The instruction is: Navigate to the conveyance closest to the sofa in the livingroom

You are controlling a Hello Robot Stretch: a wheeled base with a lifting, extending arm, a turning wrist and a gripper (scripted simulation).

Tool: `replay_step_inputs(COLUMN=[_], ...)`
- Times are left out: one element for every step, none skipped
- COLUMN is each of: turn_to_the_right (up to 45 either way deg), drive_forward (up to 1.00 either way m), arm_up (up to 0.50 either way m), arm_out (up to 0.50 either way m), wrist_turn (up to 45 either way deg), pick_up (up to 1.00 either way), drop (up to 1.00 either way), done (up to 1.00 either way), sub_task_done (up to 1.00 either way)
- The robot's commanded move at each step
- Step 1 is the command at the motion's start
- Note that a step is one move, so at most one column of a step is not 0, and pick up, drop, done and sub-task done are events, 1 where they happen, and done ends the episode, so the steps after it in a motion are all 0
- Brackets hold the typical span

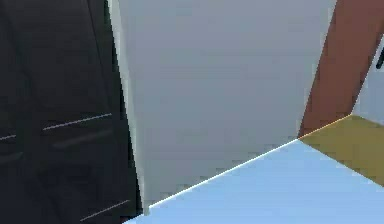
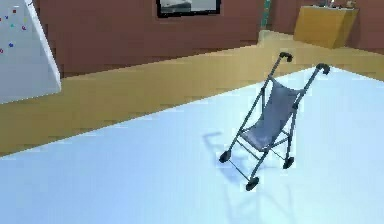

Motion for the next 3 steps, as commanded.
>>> replay_step_inputs(turn_to_the_right=[45.0,45.0,45.0], drive_forward=[0.00,0.00,0.00], arm_up=[0.00,0.00,0.00], arm_out=[0.00,0.00,0.00], wrist_turn=[0.0,0.0,0.0], pick_up=[0.00,0.00,0.00], drop=[0.00,0.00,0.00], done=[0.00,0.00,0.00], sub_task_done=[0.00,0.00,0.00])
